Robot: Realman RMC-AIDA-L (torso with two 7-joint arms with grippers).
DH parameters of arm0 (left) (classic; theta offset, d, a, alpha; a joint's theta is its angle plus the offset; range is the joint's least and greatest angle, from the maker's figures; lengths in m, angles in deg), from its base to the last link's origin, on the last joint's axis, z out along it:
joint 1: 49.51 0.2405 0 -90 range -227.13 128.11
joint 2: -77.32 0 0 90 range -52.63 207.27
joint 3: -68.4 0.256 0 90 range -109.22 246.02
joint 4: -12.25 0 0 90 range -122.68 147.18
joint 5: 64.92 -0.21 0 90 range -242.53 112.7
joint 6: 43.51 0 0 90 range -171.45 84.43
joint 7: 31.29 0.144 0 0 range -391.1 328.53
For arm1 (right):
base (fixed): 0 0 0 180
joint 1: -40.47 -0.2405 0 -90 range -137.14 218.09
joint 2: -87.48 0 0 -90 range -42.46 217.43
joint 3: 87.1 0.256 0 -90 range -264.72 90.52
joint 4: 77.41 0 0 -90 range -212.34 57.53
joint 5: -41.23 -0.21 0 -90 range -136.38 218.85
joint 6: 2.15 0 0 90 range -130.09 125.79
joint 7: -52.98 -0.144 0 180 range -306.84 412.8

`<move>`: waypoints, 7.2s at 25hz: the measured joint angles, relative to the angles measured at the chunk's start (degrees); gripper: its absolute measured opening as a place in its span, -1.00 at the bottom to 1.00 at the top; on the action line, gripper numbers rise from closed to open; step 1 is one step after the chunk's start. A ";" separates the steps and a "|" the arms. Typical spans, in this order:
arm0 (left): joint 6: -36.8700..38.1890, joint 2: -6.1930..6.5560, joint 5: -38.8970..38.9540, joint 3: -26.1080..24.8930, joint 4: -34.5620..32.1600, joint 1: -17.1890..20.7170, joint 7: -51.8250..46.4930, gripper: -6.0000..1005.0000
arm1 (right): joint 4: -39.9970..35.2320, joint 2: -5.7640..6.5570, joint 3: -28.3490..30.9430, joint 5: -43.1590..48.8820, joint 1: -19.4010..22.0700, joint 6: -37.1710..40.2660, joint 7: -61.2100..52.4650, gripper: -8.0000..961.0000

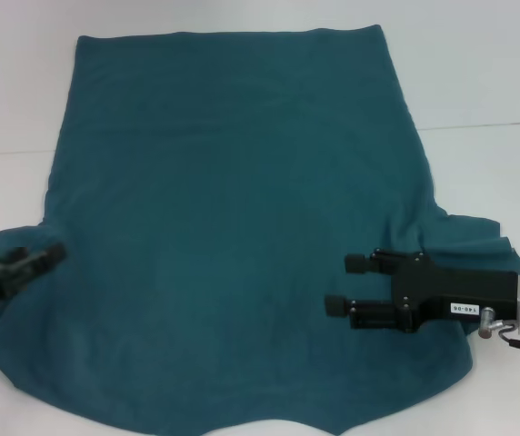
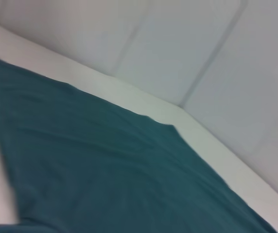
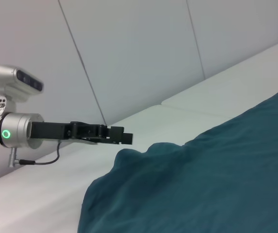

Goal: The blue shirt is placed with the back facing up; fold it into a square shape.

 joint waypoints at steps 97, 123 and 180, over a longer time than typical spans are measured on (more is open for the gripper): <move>-15.62 2.07 -3.24 1.37 -6.48 -2.83 -6.73 -0.94 | 1.38 -0.86 1.53 0.01 0.05 -0.81 -2.43 0.87; -4.76 -0.77 7.57 1.32 2.61 -3.36 -11.71 -0.92 | 1.38 -0.86 0.99 0.36 0.42 -2.03 -1.72 0.87; -8.64 -2.38 -1.14 4.49 3.60 1.45 3.67 0.81 | 0.58 -0.33 1.05 0.33 0.58 0.42 -5.24 0.87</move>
